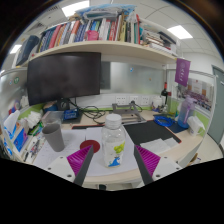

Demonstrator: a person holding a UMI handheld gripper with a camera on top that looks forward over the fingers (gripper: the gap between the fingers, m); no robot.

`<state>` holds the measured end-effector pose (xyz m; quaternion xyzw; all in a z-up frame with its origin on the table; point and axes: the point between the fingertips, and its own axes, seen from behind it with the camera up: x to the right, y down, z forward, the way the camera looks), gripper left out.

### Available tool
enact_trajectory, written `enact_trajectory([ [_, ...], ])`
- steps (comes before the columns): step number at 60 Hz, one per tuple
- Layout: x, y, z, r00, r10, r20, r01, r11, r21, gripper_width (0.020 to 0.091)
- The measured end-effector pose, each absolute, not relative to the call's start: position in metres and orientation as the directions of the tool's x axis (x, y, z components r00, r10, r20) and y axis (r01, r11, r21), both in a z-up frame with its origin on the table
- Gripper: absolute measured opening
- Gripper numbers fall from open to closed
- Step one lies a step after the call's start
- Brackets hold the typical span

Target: Pour water

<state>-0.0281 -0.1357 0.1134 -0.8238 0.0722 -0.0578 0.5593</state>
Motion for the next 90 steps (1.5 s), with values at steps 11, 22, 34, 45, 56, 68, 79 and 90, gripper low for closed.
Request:
enact_trajectory([
  [11, -0.018, -0.093, 0.085, 0.997, -0.065, 0.035, 0.008, -0.367, -0.93, 0.0839],
  [22, -0.026, -0.065, 0.076, 0.999, 0.021, 0.032, 0.037, -0.3, -0.953, 0.0749],
  [34, -0.027, -0.053, 0.074, 0.998, 0.046, 0.041, 0.051, -0.249, -0.967, 0.0499],
  [45, -0.024, -0.053, 0.074, 0.999, 0.026, 0.044, 0.049, -0.246, -0.968, 0.0408],
  [56, -0.027, -0.049, 0.079, 0.998, 0.01, 0.07, 0.07, -0.283, -0.957, 0.0381],
  [68, -0.046, -0.016, 0.127, 0.92, 0.056, 0.388, 0.388, -0.278, -0.879, 0.038],
  [79, -0.074, 0.019, 0.142, 0.608, 0.194, 0.77, 0.788, -0.272, -0.553, 0.0388],
  [90, -0.113, 0.039, 0.152, 0.191, 0.282, 0.94, 0.978, -0.132, -0.16, 0.0388],
])
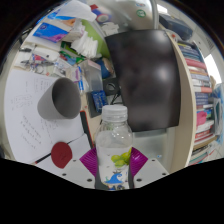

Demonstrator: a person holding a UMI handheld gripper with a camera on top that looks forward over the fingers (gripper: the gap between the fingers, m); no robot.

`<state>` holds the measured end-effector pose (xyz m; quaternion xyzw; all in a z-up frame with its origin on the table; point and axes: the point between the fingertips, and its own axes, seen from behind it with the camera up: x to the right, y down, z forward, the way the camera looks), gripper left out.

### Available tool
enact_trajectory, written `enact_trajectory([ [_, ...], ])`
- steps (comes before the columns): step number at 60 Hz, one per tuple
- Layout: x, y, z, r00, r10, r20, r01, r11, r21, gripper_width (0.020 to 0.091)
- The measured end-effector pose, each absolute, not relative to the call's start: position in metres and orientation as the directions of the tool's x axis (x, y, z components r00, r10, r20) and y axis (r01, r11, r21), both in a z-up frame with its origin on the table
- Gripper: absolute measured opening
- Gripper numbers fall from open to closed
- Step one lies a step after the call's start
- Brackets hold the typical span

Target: Pour water

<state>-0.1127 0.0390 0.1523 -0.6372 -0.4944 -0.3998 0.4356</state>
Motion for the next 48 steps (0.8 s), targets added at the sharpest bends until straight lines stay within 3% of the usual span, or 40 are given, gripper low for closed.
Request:
enact_trajectory([
  [14, -0.141, 0.048, 0.168, -0.255, 0.25, 0.934, 0.963, -0.019, 0.268, 0.0387],
  [24, -0.145, 0.053, 0.162, -0.432, 0.256, 0.865, 0.895, 0.0, 0.447, 0.0387],
  [39, -0.152, 0.047, 0.15, -0.478, 0.282, 0.832, 0.867, 0.003, 0.498, 0.0386],
  [48, -0.151, 0.043, 0.155, -0.335, 0.312, 0.889, 0.93, -0.046, 0.366, 0.0387],
])
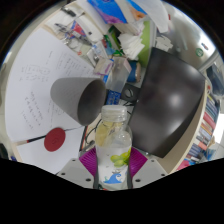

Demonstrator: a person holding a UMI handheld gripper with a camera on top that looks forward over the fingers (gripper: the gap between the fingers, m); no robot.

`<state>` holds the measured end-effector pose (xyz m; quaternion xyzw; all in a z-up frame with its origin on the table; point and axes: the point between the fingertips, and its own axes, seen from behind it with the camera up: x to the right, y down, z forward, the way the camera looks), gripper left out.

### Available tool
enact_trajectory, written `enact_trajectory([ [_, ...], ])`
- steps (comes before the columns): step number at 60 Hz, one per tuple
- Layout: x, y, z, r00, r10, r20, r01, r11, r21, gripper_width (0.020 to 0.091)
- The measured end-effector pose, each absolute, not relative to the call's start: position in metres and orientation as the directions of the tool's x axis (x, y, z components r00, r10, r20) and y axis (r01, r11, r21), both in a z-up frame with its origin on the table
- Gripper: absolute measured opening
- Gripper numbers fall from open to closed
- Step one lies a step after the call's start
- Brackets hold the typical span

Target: Pour water

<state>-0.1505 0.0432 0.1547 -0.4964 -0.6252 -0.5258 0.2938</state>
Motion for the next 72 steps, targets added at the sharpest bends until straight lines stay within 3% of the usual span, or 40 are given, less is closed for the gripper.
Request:
enact_trajectory([
  [7, -0.154, 0.031, 0.175, -0.009, 0.3, 0.954, 0.989, -0.135, 0.052, 0.0386],
  [14, -0.153, 0.024, 0.197, 0.337, 0.283, 0.898, 0.938, -0.189, -0.292, 0.0394],
  [22, -0.145, 0.017, 0.214, 0.679, 0.23, 0.697, 0.734, -0.241, -0.635, 0.0397],
  [30, -0.125, 0.015, 0.214, 0.889, 0.142, 0.436, 0.458, -0.259, -0.85, 0.0397],
  [43, -0.114, 0.024, 0.166, 0.994, 0.084, 0.071, 0.091, -0.263, -0.961, 0.0398],
  [53, -0.105, 0.036, 0.114, 0.998, 0.068, 0.007, 0.026, -0.295, -0.955, 0.0396],
  [72, -0.106, 0.037, 0.073, 0.997, 0.074, 0.01, 0.032, -0.295, -0.955, 0.04],
])
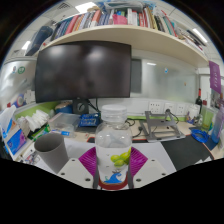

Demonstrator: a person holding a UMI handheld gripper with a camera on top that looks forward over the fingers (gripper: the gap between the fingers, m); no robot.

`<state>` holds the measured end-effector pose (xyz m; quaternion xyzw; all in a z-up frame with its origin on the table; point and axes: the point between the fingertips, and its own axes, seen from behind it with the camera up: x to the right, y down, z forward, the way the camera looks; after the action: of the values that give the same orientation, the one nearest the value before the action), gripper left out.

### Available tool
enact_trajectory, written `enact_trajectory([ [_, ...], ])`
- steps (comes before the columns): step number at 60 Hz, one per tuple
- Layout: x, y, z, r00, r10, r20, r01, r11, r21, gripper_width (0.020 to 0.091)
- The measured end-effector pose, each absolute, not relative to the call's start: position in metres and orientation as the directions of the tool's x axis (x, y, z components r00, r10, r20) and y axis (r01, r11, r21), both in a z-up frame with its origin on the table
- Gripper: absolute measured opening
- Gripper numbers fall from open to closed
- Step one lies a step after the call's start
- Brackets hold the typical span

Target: Pour water

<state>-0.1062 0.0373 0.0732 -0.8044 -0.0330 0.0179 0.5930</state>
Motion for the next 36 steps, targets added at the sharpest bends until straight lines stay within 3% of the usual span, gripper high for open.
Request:
enact_trajectory([
  [6, -0.106, 0.037, 0.074, 0.998, 0.057, 0.029, 0.044, -0.286, -0.957, 0.0425],
  [16, -0.106, 0.033, 0.071, 0.999, 0.036, 0.023, 0.033, -0.3, -0.954, 0.0541],
  [23, -0.102, 0.019, 0.063, 0.999, 0.032, 0.02, 0.03, -0.359, -0.933, 0.0859],
  [36, -0.086, -0.043, 0.084, 0.998, -0.024, 0.06, 0.044, -0.424, -0.905, 0.0855],
])
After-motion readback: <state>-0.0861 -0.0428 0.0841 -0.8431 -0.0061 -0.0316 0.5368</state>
